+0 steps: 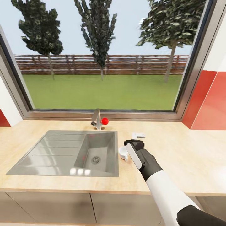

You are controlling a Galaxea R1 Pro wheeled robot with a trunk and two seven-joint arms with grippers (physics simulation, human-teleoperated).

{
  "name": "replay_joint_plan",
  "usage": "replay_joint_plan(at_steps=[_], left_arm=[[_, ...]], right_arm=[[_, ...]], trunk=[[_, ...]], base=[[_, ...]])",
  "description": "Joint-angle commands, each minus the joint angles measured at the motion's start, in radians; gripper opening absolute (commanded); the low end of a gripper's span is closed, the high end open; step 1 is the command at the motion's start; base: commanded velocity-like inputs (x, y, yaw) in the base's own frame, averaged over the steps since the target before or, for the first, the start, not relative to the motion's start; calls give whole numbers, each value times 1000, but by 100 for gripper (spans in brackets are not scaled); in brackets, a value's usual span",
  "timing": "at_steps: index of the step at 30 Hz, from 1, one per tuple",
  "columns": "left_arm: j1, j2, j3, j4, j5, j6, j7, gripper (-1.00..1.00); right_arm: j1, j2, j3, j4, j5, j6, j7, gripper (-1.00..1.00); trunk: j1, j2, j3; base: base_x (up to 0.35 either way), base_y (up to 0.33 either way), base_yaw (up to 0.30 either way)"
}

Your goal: Set up a coffee station on the kitchen countertop: keep the coffee maker on the countertop, move the bottle of coffee from the kitchen shelf to the counter next to the coffee maker, place a paper coffee filter on top of the coffee maker, put the saucer next to the coffee maker with the coffee cup on the saucer, and place the electric kettle next to the coffee maker.

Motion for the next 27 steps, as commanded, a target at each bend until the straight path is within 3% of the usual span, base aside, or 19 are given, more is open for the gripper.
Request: replay_joint_plan(at_steps=[1, 13, 27], left_arm=[[-1, 0, 7, 2, -10, -5, 4, 100], [-1, 1, 7, 2, -11, -4, 4, 100], [-1, 0, 7, 2, -10, -4, 4, 100]], right_arm=[[-1, 0, 2, -1, -9, 2, -9, 100], [-1, 0, 3, 61, -12, -1, -8, 100], [-1, 0, 3, 70, -13, -1, -8, 100]], trunk=[[1, -2, -2], [1, -2, -2], [1, -2, -2]], base=[[134, 0, 0], [22, 0, 0], [0, 0, 0]])
